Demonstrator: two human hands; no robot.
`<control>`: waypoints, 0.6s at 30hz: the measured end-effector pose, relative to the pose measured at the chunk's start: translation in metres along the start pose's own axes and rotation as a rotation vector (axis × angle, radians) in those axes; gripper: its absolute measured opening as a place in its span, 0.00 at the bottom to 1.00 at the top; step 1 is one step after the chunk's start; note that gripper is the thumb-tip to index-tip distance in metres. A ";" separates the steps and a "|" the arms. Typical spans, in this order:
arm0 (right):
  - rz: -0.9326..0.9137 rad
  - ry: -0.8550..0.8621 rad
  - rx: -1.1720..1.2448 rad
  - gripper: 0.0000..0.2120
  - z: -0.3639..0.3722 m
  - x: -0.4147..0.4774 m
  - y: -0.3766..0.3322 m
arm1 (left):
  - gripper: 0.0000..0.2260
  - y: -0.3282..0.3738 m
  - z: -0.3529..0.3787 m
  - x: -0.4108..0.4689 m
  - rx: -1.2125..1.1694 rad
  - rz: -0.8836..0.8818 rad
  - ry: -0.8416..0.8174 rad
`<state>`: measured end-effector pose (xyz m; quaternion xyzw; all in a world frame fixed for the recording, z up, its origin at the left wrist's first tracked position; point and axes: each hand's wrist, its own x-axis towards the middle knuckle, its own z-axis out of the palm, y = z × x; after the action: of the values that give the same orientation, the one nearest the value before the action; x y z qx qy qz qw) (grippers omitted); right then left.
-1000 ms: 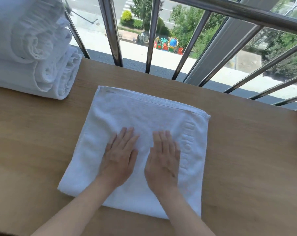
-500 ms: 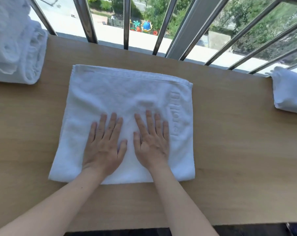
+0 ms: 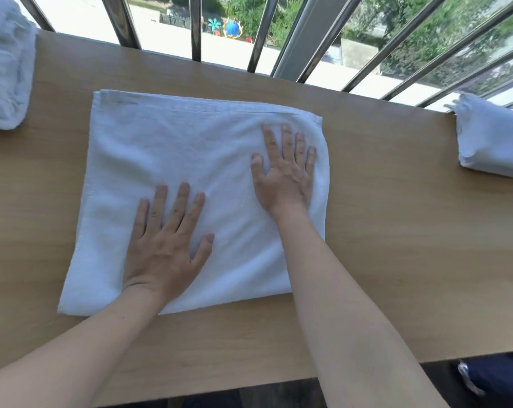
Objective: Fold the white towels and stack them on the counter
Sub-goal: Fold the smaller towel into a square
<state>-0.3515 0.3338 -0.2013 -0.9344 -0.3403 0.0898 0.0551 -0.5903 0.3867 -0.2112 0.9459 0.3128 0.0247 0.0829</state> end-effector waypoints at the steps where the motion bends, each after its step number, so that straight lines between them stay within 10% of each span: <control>1: 0.006 0.006 0.007 0.29 -0.001 0.005 0.001 | 0.32 0.000 0.000 0.000 0.000 0.000 0.004; 18: -0.094 0.028 0.212 0.26 0.021 -0.127 -0.056 | 0.32 0.002 0.004 0.002 0.027 -0.058 0.057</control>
<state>-0.4863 0.2955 -0.1963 -0.9075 -0.3715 0.1095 0.1626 -0.5874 0.3855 -0.2146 0.9364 0.3426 0.0450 0.0619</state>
